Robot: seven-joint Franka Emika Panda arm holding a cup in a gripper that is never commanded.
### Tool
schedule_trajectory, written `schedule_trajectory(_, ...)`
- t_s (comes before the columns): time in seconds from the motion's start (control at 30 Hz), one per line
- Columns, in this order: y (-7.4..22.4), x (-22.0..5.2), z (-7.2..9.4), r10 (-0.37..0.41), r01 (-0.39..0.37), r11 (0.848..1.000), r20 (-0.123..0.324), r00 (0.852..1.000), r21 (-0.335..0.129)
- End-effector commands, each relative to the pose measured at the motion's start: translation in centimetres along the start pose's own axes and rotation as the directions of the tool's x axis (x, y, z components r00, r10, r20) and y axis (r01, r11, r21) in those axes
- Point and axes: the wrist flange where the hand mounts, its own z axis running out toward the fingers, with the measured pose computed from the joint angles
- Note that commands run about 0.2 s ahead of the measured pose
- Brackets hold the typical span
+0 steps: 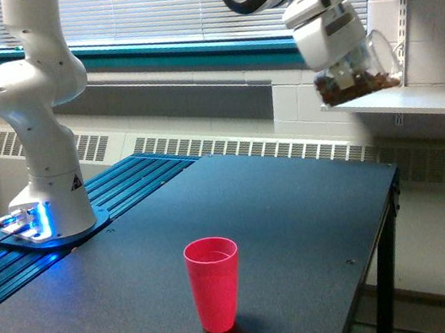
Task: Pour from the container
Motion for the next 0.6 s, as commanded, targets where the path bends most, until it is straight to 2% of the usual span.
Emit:
schedule_trajectory(0.03,2.9,1.2,-0.5,0.100,-0.100,0.995,-0.018,0.995,-0.007)
schedule_trajectory(0.33,6.6,0.9,-0.1,0.177,-0.177,0.984,-0.003,0.984,-0.037)
schedule_trajectory(0.6,10.1,0.6,0.4,0.241,-0.239,0.966,0.008,0.971,-0.097)
